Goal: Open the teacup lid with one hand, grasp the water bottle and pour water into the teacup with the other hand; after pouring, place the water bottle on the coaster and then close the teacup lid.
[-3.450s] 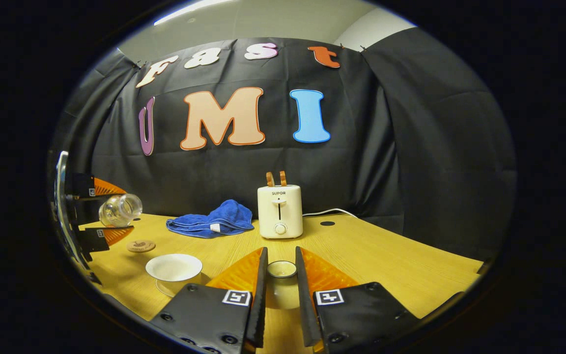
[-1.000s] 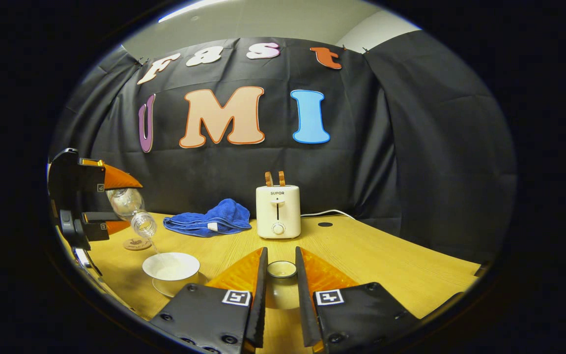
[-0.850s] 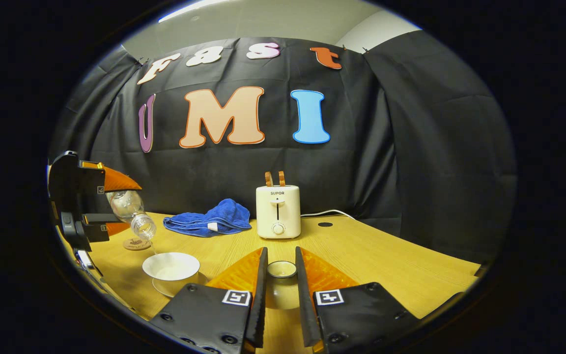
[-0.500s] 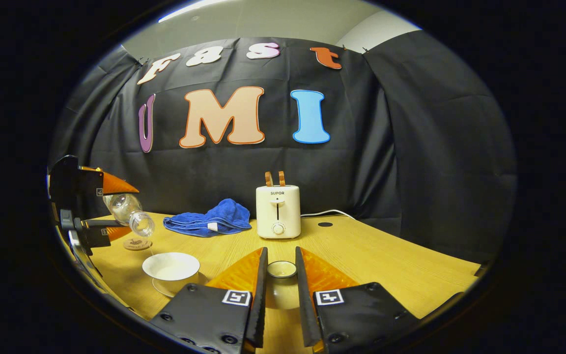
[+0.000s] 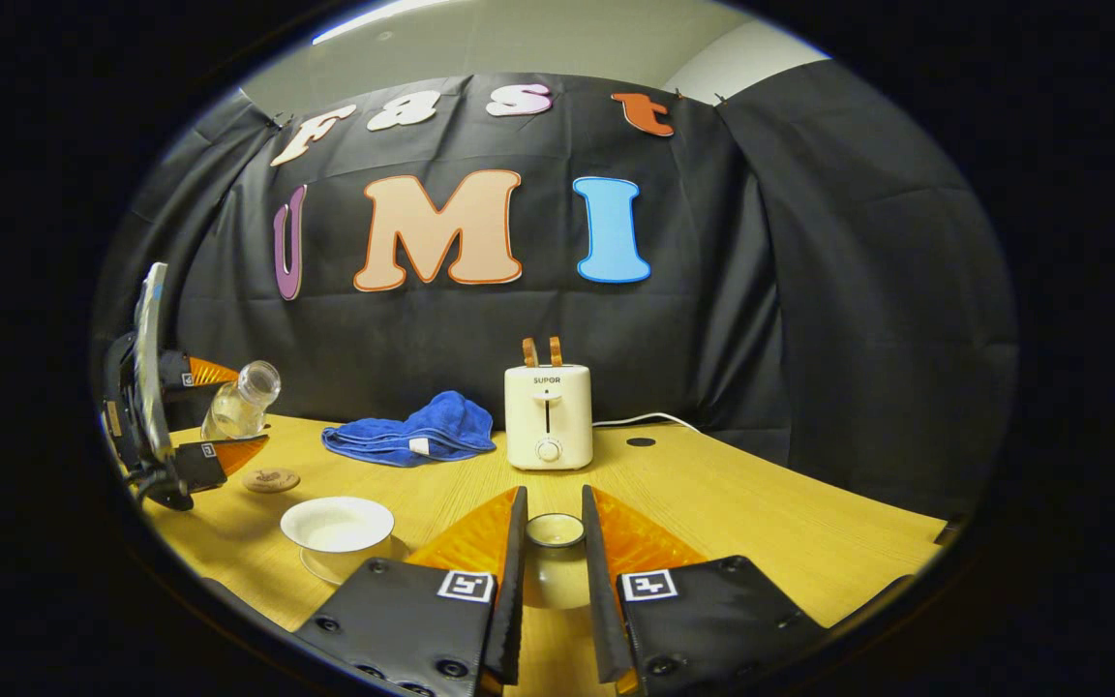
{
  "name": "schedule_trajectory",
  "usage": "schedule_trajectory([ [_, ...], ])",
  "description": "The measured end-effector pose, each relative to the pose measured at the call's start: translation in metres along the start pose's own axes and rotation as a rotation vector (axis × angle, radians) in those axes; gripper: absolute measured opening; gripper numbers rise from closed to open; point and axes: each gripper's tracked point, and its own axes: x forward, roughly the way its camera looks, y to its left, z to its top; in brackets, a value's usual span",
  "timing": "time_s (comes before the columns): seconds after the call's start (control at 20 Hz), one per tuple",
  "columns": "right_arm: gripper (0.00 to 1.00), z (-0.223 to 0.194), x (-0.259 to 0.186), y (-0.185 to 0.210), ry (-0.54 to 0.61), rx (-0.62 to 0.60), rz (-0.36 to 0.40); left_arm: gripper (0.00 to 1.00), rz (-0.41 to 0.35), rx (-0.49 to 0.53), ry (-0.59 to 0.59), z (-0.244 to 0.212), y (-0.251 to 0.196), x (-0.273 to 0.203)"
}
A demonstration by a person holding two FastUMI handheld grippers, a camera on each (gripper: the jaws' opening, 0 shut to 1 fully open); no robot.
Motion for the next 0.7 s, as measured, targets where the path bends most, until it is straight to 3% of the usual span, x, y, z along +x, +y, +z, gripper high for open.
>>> schedule_trajectory([
  [0.3,0.34,0.0,0.0,0.0,0.0,0.0,0.004,0.66,0.094,-0.391,-0.018,-0.016,0.025,0.006],
  [0.55,0.33,0.0,0.001,0.001,0.0,0.0,0.004,0.66,0.115,-0.668,-0.041,-0.026,0.036,0.015],
  [0.7,0.34,0.0,0.001,0.001,-0.001,0.0,0.004,0.66,0.091,-0.824,-0.021,-0.039,0.031,0.023],
])
